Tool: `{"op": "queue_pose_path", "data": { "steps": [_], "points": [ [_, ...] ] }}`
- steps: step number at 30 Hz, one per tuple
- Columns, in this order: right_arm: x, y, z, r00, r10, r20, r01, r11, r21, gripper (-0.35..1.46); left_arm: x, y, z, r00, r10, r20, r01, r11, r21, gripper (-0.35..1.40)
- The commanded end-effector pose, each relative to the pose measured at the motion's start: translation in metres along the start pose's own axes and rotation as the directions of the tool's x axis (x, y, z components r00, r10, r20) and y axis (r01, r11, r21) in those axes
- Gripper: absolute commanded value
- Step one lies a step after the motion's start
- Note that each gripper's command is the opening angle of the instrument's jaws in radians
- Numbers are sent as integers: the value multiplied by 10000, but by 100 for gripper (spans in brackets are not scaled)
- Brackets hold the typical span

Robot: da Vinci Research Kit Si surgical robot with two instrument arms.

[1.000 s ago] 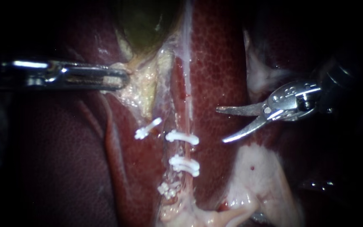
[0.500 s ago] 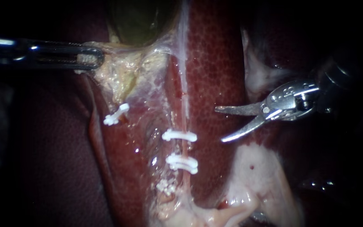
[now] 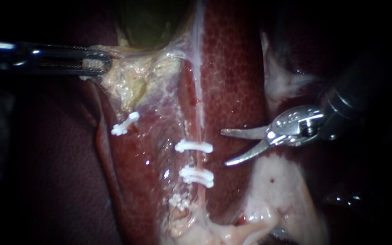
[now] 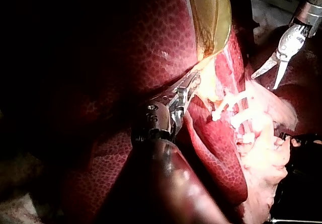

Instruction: Go to the cutting position right tube

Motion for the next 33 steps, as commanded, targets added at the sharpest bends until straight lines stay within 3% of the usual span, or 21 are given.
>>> {"op": "queue_pose_path", "data": {
  "steps": [1, 6, 9, 33],
  "points": [
    [-6, 2, 3, 10000, 71, 46, -72, 10000, 46, 143, 1, 0, 0, 10000, 3, 0, -3, 10000, -1, -35],
    [-33, 10, 24, 9991, 321, 272, -326, 9993, 164, 143, 1, 0, 0, 10000, 6, 3, -5, 10000, -7, -35],
    [-42, 11, 34, 9985, 433, 330, -442, 9987, 269, 143, 2, 0, 0, 10000, 9, 6, -9, 10000, -13, -35],
    [-39, -2, 78, 9965, 731, 398, -764, 9930, 903, 143, 3, -1, 1, 10000, 13, 9, -13, 10000, -18, -35]
  ]
}}
